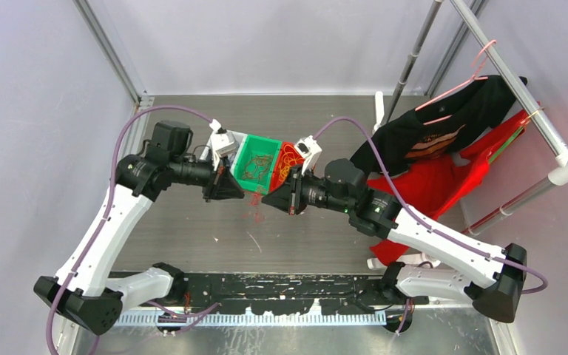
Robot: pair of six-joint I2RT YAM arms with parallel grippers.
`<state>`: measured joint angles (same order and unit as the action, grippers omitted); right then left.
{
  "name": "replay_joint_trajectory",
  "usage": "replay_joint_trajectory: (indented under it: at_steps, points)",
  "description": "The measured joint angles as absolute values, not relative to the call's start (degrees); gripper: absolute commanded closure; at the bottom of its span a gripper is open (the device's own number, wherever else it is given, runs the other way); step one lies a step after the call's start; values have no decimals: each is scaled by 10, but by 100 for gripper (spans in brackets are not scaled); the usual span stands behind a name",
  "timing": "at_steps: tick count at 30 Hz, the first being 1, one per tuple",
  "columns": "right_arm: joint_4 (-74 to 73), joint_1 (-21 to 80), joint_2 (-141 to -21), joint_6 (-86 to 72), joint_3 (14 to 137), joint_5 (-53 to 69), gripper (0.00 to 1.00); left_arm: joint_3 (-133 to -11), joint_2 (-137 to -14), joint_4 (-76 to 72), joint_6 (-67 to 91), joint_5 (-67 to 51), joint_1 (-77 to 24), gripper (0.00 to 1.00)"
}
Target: Untangle the cables
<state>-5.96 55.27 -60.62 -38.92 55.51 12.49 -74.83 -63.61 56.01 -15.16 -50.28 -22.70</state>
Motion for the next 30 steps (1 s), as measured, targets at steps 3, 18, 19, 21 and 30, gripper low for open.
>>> replay_joint_trajectory:
  at_steps: [3, 18, 19, 21, 30]
  points:
    - [-85, 552, -604, -370, 560, 102, 99, -758, -643, 561, -168, -474, -229, 100]
    - [-158, 546, -611, -320, 566, 28, 54, -809, -724, 523, -195, -312, -216, 100]
    - [-159, 546, -615, -318, 569, 23, 52, -811, -728, 517, -194, -308, -216, 100]
    - [-159, 546, -624, -315, 574, 13, 50, -815, -738, 504, -188, -303, -216, 100]
    - [-197, 546, -628, -303, 580, -56, 48, -834, -797, 434, -180, -274, -216, 100]
